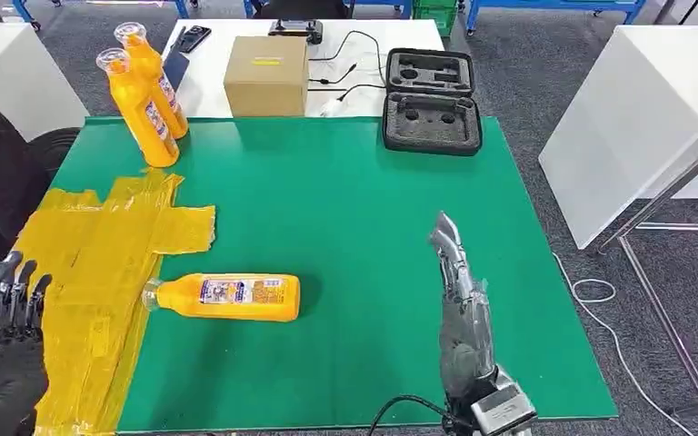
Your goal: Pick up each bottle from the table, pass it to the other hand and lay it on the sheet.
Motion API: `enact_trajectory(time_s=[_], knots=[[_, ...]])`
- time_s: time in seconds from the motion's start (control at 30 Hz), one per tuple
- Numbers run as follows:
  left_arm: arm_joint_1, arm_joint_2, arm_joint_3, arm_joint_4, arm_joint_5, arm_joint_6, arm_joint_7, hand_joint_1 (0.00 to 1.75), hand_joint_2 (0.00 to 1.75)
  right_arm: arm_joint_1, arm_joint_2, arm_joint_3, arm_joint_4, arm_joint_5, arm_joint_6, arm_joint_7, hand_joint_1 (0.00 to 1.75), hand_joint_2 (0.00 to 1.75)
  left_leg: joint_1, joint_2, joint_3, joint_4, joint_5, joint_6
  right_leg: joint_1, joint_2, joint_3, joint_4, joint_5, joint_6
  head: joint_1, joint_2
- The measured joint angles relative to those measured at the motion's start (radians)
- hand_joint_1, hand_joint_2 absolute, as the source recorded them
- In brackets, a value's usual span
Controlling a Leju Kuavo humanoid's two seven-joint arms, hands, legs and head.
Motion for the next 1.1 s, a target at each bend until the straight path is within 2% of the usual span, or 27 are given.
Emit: enact_trajectory(time_s=[0.23,0.5,1.1], knots=[[-0.192,-0.056,-0.124,0.073,-0.051,0.032,0.063,0.00,0.00,-0.139,0.053,-0.030,0.050,-0.048,0.056,-0.012,0.00,0.00,0.000,0.000,0.001,0.000,0.005,0.000,0.000,0.000,0.000,0.000,0.005,0.000,0.000,0.000],[-0.359,-0.130,-0.267,0.225,-0.176,0.116,0.090,0.00,0.00,-0.228,0.099,-0.030,0.129,-0.044,0.009,0.022,0.00,0.00,0.000,0.000,0.000,0.000,0.006,0.000,0.000,0.000,0.000,0.000,0.006,0.001,0.000,0.000],[-0.439,-0.172,-0.347,0.329,-0.172,0.138,0.097,0.00,0.00,-0.257,0.103,-0.030,0.200,-0.058,-0.034,0.021,0.00,0.00,-0.001,0.001,-0.003,0.000,0.006,0.000,0.000,0.000,-0.004,0.000,0.006,0.001,0.000,0.000]])
